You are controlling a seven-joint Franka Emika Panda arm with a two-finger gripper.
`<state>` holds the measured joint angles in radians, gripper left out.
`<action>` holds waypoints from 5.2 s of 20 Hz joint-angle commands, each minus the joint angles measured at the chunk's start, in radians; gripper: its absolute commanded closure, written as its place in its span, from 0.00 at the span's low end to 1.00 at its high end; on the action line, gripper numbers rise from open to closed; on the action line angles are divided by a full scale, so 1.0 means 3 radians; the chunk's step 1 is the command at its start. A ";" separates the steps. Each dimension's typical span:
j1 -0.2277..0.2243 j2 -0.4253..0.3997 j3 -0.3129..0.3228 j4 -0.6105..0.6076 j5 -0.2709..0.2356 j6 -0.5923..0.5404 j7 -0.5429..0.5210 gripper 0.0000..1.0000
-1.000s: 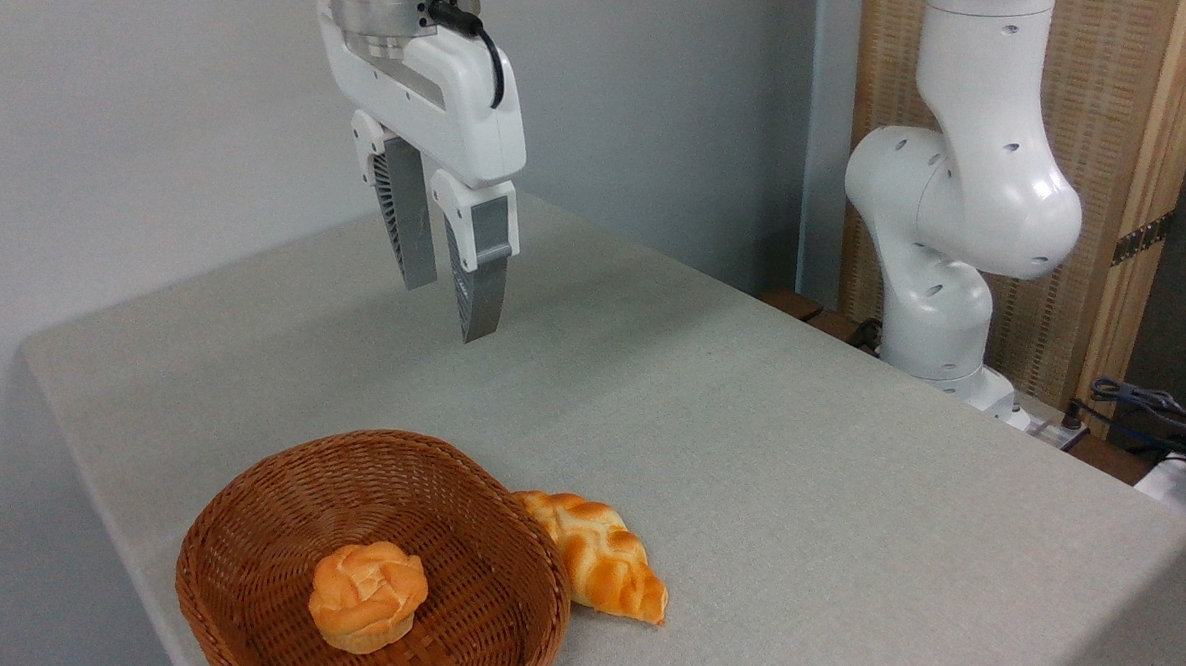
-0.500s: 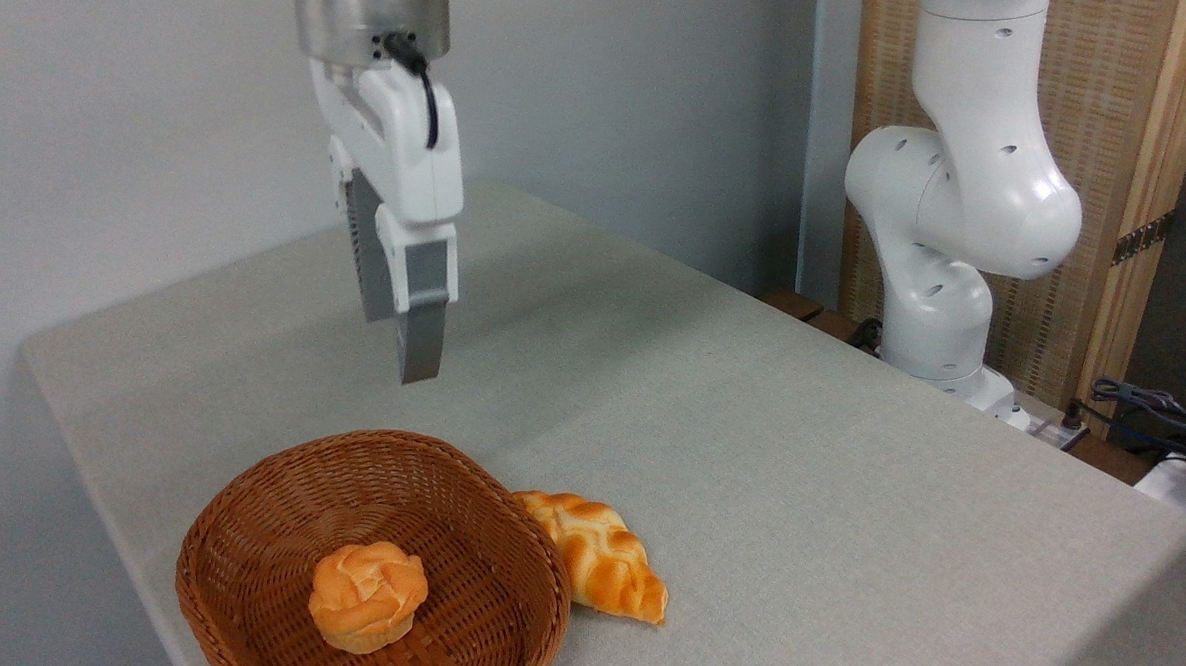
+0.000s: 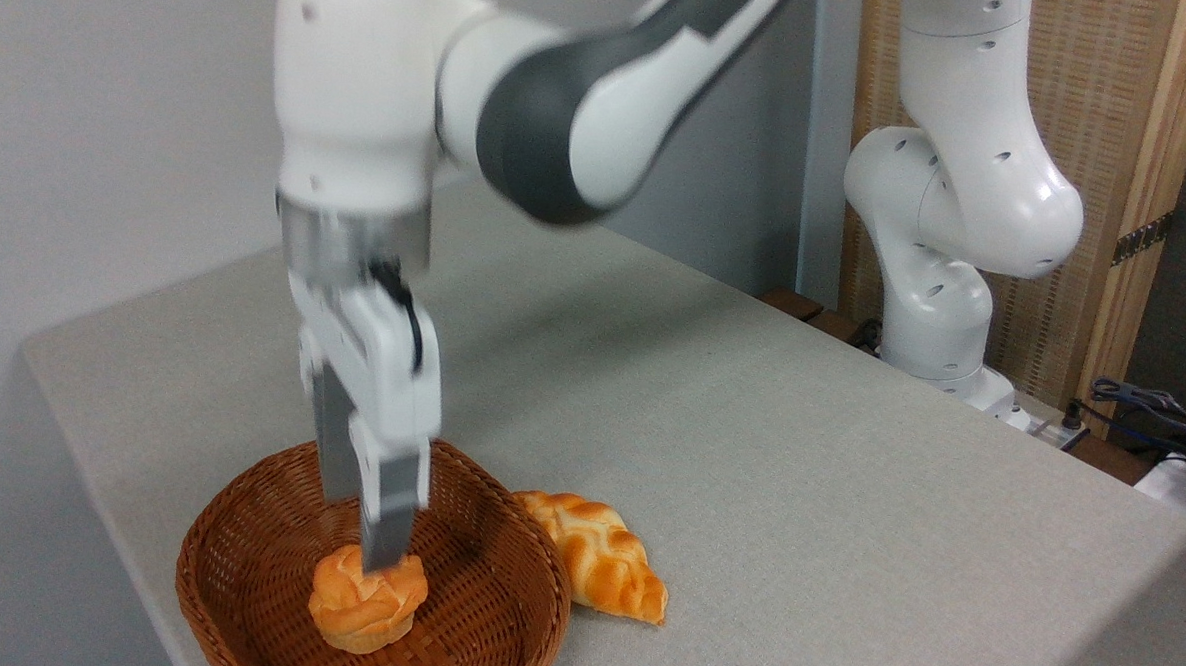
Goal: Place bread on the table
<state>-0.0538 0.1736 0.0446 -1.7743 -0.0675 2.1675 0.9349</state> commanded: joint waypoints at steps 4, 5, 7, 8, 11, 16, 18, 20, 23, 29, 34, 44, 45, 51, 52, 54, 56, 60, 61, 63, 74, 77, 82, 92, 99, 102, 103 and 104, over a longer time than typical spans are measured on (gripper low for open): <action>0.0011 0.0213 0.0005 -0.0032 0.0015 0.0174 0.0028 0.00; 0.0011 0.0239 -0.0010 -0.0032 0.0010 0.0174 0.0018 0.00; 0.0011 0.0265 -0.0041 -0.0032 -0.0025 0.0174 -0.0002 0.00; 0.0016 0.0275 -0.0066 -0.0032 -0.0031 0.0174 -0.0002 0.00; 0.0107 0.0316 -0.0153 -0.0032 -0.0026 0.0174 -0.0002 0.00; 0.0210 0.0337 -0.0256 -0.0027 -0.0026 0.0174 0.0008 0.62; 0.0210 0.0342 -0.0256 -0.0027 -0.0026 0.0174 0.0008 0.62; 0.0210 0.0342 -0.0256 -0.0027 -0.0026 0.0174 0.0008 0.62; 0.0210 0.0342 -0.0256 -0.0027 -0.0026 0.0174 0.0008 0.62; 0.0210 0.0337 -0.0261 -0.0007 -0.0036 0.0149 -0.0048 0.65; 0.0210 0.0275 -0.0251 0.0319 -0.0225 -0.0345 -0.0094 0.65; 0.0205 -0.0256 -0.0251 0.0515 -0.0235 -0.1481 -0.0043 0.63; 0.0200 -0.0328 -0.0251 0.0444 -0.0240 -0.1523 -0.0038 0.62; 0.0073 -0.1044 -0.0460 -0.0507 -0.0139 -0.1544 0.0008 0.51; -0.0014 -0.1085 -0.0460 -0.0604 -0.0087 -0.1544 0.0008 0.42; -0.0122 -0.1100 -0.0466 -0.0732 -0.0011 -0.1498 -0.0002 0.14; -0.0183 -0.1095 -0.0466 -0.0784 -0.0005 -0.1473 -0.0007 0.00; -0.0209 -0.1090 -0.0471 -0.0784 -0.0010 -0.1442 -0.0018 0.00; -0.0209 -0.1090 -0.0471 -0.0784 -0.0010 -0.1442 -0.0018 0.00; -0.0219 -0.1090 -0.0476 -0.0784 -0.0010 -0.1442 -0.0018 0.00; -0.0184 -0.1085 -0.0389 -0.0330 -0.0056 -0.1472 -0.0451 0.00; -0.0138 -0.1054 -0.0231 -0.0089 -0.0163 -0.1493 -0.0560 0.00; -0.0133 -0.0769 -0.0036 0.0452 -0.0292 -0.1788 -0.0575 0.00; -0.0030 -0.0661 -0.0082 0.0591 -0.0276 -0.1851 -0.0657 0.00; -0.0030 -0.0635 -0.0204 0.0597 -0.0047 -0.1861 -0.0759 0.00; -0.0030 -0.0594 -0.0266 0.0597 0.0020 -0.1861 -0.0872 0.00; -0.0030 -0.0589 -0.0276 0.0597 0.0031 -0.1861 -0.0867 0.00; -0.0030 -0.0589 -0.0271 0.0602 0.0051 -0.1861 -0.0861 0.00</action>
<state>-0.0700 -0.0202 -0.0236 -1.6228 -0.0762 1.6404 0.6945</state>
